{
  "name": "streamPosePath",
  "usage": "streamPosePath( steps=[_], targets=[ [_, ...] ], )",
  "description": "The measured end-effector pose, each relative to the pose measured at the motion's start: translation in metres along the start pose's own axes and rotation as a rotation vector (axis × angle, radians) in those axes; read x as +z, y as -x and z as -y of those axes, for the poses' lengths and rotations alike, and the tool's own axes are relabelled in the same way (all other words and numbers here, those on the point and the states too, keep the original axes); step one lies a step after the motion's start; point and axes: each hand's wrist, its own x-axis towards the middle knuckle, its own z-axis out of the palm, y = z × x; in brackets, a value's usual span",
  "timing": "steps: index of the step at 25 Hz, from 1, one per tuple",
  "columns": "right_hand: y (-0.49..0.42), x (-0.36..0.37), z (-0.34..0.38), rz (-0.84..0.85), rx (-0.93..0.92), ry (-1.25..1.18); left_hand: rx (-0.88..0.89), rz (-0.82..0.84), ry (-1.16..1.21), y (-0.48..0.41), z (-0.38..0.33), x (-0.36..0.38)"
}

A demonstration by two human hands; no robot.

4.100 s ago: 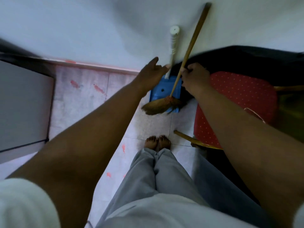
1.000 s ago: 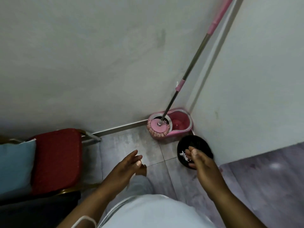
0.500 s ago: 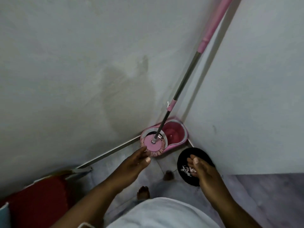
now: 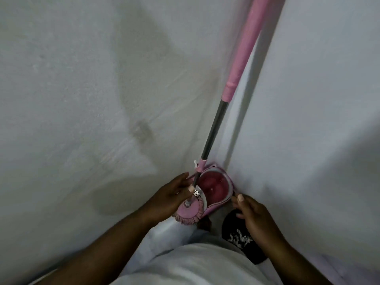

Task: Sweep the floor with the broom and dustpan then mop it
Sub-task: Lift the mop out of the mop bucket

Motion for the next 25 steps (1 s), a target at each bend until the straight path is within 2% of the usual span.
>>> streamPosePath(
  steps=[5, 12, 17, 21, 25],
  targets=[
    [-0.087, -0.014, 0.064, -0.001, -0.165, 0.103, 0.002, -0.009, -0.049, -0.064, -0.037, -0.004],
    [-0.159, -0.013, 0.147, -0.040, -0.248, 0.120, 0.002, 0.033, -0.186, -0.148, -0.082, -0.006],
    [-0.167, 0.001, 0.152, -0.046, -0.304, 0.158, 0.085, 0.111, -0.254, -0.170, -0.083, -0.007],
    [-0.158, 0.002, 0.140, -0.055, -0.362, 0.235, 0.073, 0.126, -0.337, -0.166, -0.072, -0.006],
    [-0.138, 0.009, 0.137, -0.068, -0.405, 0.172, 0.079, 0.173, -0.472, -0.159, -0.072, -0.009]
  ],
)
